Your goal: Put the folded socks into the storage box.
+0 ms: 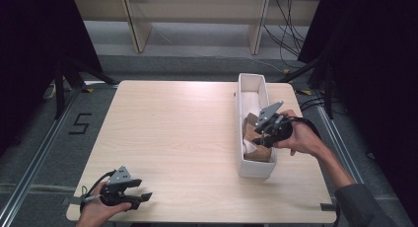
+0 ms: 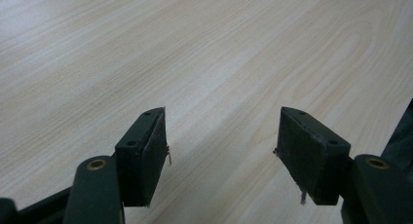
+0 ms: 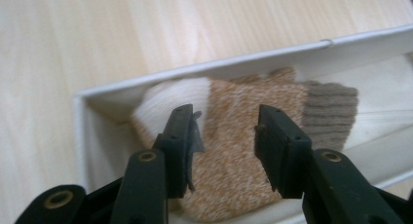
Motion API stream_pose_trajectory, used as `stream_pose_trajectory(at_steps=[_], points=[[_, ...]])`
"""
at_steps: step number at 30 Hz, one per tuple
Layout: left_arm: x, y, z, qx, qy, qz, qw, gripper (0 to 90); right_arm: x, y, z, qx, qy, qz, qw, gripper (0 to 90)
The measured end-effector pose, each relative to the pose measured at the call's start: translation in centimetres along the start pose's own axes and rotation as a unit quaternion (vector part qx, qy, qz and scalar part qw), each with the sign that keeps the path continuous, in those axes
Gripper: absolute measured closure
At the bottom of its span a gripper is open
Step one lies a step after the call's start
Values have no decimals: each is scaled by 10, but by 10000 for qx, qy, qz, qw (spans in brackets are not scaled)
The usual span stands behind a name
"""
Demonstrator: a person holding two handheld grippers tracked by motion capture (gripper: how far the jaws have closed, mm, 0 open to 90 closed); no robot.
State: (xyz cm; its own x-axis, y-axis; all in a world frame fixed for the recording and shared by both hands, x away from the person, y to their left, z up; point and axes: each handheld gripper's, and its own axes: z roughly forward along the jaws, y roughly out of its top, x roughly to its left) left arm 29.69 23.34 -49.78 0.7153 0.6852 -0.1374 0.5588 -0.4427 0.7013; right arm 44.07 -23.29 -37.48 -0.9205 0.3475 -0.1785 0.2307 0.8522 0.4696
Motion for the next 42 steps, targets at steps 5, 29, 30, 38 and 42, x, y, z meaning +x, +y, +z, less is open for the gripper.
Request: stream_pose_trajectory(at_steps=[5,29,30,38,42], points=[[0,0,0,-39,6,-15,10000,348,-3,9,16,154,25,133,9998,599],[0,0,0,-27,10,-9,10000,348,-19,9,45,603,-362,664,9953,577],[1,0,0,26,47,46,10000,348,-23,8,46,647,-462,872,9930,577],[-1,0,1,-28,9,5,10000,348,-38,12,81,989,-446,1049,9885,592],[-2,0,-1,-21,-2,39,10000,348,-38,13,87,1110,-486,1053,9870,592]])
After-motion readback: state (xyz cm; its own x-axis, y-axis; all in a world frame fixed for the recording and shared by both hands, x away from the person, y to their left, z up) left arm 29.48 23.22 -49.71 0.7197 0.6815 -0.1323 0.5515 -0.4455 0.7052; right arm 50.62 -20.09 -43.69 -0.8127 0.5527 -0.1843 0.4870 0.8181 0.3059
